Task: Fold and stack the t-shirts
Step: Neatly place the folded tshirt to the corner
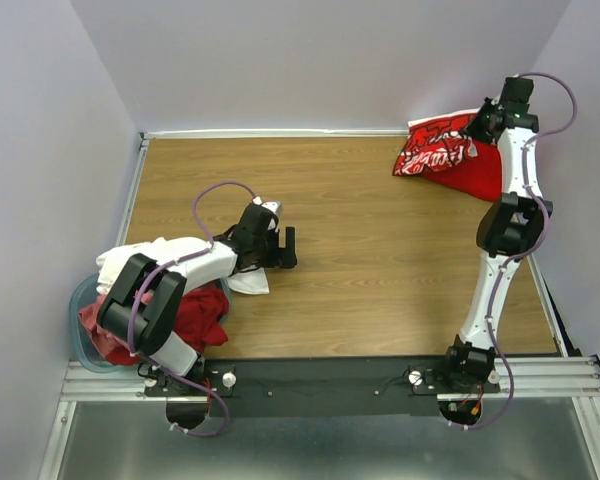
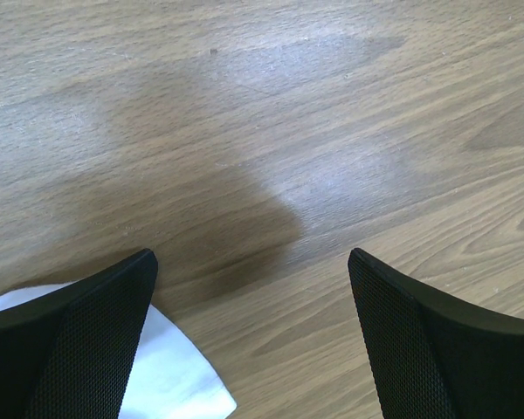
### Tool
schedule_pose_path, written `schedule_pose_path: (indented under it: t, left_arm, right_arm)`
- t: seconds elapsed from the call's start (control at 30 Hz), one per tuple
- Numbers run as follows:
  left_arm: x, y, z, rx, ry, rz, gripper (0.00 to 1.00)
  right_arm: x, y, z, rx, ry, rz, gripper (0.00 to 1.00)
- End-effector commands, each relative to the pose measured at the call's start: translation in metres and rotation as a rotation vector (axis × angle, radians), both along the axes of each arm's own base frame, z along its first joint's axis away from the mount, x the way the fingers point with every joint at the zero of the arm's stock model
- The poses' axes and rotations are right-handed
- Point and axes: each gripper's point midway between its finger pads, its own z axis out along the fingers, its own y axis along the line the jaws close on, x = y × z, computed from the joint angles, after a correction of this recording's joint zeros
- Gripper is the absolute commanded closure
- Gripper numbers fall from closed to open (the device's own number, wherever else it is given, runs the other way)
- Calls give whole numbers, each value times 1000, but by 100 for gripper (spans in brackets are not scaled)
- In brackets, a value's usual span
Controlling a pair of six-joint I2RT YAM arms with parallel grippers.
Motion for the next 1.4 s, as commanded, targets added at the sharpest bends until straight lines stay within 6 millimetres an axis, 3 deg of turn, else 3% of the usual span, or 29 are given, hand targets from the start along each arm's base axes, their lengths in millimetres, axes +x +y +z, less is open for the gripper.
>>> schedule_pose_path:
  t: [0.0, 0.5, 0.73, 1.03, 1.27, 1.37]
  left_arm:
    - [-19, 9, -20, 21, 74, 2, 2]
    - [-30, 15, -34, 34, 102, 3, 2]
    - [-33, 17, -34, 35, 103, 5, 2]
    - [-32, 17, -27, 32, 89, 8, 2]
    - [-28, 15, -4, 6, 46, 10, 2]
    - [-27, 14, 4, -5, 35, 13, 2]
  right_arm:
    - [6, 10, 77, 76, -184, 18, 99]
    - [-3, -27, 115, 183, -283, -33, 99]
    - [-9, -44, 94, 181, -244, -50, 99]
    - [-17, -66, 44, 55, -141, -71, 99]
    - [-32, -105, 26, -162, -64, -168, 98]
    - [-38, -127, 27, -269, -34, -236, 90]
